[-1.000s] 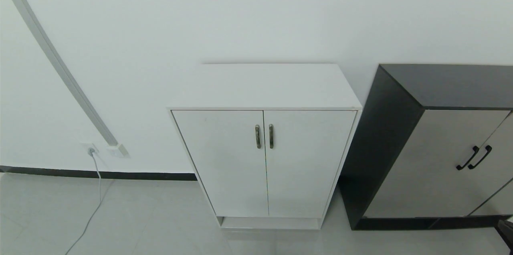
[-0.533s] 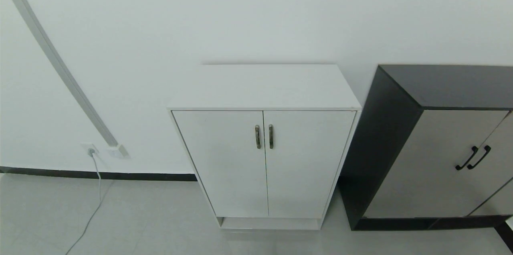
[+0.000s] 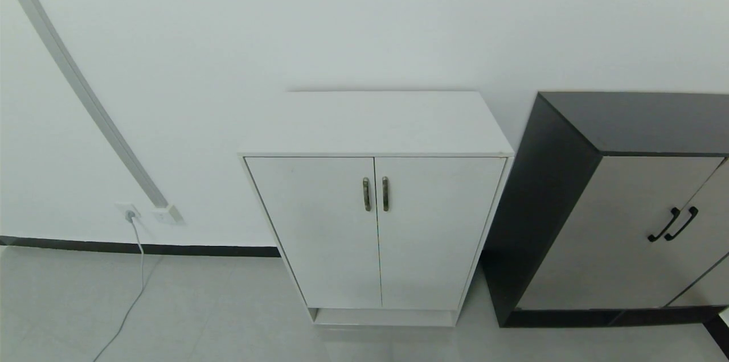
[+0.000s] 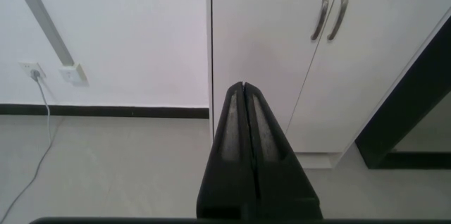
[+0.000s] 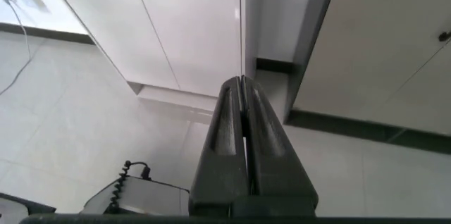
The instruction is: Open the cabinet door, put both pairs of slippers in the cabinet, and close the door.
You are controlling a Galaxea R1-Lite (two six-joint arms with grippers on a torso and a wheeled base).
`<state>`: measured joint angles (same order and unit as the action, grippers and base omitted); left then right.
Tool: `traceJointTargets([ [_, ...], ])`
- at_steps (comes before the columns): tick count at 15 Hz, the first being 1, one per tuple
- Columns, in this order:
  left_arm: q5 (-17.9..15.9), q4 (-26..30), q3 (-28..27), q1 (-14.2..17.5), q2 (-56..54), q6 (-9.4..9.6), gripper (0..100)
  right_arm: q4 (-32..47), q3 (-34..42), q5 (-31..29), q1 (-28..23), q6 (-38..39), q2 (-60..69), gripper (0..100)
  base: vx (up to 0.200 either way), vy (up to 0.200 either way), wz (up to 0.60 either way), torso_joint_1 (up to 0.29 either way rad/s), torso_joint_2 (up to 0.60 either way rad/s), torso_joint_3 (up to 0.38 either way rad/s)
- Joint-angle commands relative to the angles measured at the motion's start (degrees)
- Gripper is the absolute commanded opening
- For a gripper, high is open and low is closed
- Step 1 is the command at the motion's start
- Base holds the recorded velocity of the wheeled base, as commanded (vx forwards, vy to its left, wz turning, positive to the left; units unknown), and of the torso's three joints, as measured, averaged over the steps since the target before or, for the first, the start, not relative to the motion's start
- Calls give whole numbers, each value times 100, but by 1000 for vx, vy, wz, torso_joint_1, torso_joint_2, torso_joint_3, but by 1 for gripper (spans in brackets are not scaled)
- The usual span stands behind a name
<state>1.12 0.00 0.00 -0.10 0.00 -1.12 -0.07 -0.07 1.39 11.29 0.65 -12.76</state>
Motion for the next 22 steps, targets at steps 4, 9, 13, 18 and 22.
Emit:
traceJointTargets([
  [4,2,0,0,1,0,-2,0,-1,7,2,-619,-3,494,0,0,0,0,0,0,0],
  [9,2,0,0,1,0,-2,0,-19,7,-7,-760,76,758,0,0,0,0,0,0,0],
  [13,2,0,0,1,0,-11,0,-37,7,-69,-1164,269,1276,0,0,0,0,0,0,0],
  [18,2,0,0,1,0,-2,0,-19,7,-60,-1155,111,1276,0,0,0,0,0,0,0],
  [22,-7,0,0,1,0,33,0,-28,7,107,-1138,208,1276,0,0,0,0,0,0,0],
])
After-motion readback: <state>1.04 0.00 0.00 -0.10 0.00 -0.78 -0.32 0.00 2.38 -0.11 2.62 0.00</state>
